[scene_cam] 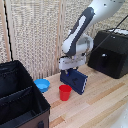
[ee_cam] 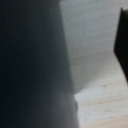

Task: Discover the targeted book and set your gripper to the appropriate amplitude. Smoothly guide your gripper in the direction of the book and snatch it firmly. Search for the back section of the caddy. Move the held book towards the back section and lightly deposit it inside.

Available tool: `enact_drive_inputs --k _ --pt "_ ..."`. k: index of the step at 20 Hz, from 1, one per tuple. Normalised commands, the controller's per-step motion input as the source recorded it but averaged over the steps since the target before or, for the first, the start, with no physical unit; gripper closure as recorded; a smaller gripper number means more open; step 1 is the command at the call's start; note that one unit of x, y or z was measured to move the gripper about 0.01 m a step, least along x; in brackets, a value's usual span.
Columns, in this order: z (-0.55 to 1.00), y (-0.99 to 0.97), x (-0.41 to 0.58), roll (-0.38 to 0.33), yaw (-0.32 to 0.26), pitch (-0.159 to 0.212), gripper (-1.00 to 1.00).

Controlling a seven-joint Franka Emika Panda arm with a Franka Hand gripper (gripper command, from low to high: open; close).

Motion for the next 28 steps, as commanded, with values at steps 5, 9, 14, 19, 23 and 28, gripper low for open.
enact_drive_inputs --k 5,9,14,19,23,28 --pt "0.07 0.46 -0.240 -0.060 -0.107 -0.132 1.00" --pt "0.54 0.27 -0.039 0.000 -0.285 -0.074 1.00" --pt "0.85 0.08 0.073 -0.077 -0.310 -0.029 1.00" --pt "1.00 -0.20 0.545 -0.025 -0.013 0.000 1.00" --pt "1.00 -0.08 0.421 0.004 0.174 0.002 1.00" --pt "0.91 0.08 0.378 0.069 0.084 0.064 1.00"
